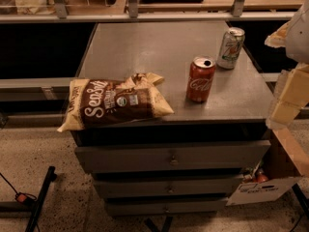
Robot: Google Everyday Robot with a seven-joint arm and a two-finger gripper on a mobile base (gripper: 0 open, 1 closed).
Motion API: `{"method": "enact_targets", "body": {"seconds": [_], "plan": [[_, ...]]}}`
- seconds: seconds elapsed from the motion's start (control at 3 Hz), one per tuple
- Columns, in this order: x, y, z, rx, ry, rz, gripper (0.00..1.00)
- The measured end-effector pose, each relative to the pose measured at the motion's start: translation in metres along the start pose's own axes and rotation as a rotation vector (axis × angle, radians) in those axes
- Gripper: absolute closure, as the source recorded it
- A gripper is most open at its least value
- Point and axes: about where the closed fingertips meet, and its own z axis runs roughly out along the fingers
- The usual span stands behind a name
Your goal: Knock 7up can over
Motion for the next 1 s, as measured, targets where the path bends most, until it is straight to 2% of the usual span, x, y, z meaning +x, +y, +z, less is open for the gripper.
{"method": "enact_targets", "body": {"seconds": [0.33, 0.67, 1.0], "plan": [[0.000, 0.000, 0.000, 0.000, 0.000, 0.000, 0.00], [0.002, -0.010, -0.004, 0.007, -0.036, 0.027, 0.00], [0.014, -0.052, -0.009, 0.062, -0.118, 0.075, 0.00]]}}
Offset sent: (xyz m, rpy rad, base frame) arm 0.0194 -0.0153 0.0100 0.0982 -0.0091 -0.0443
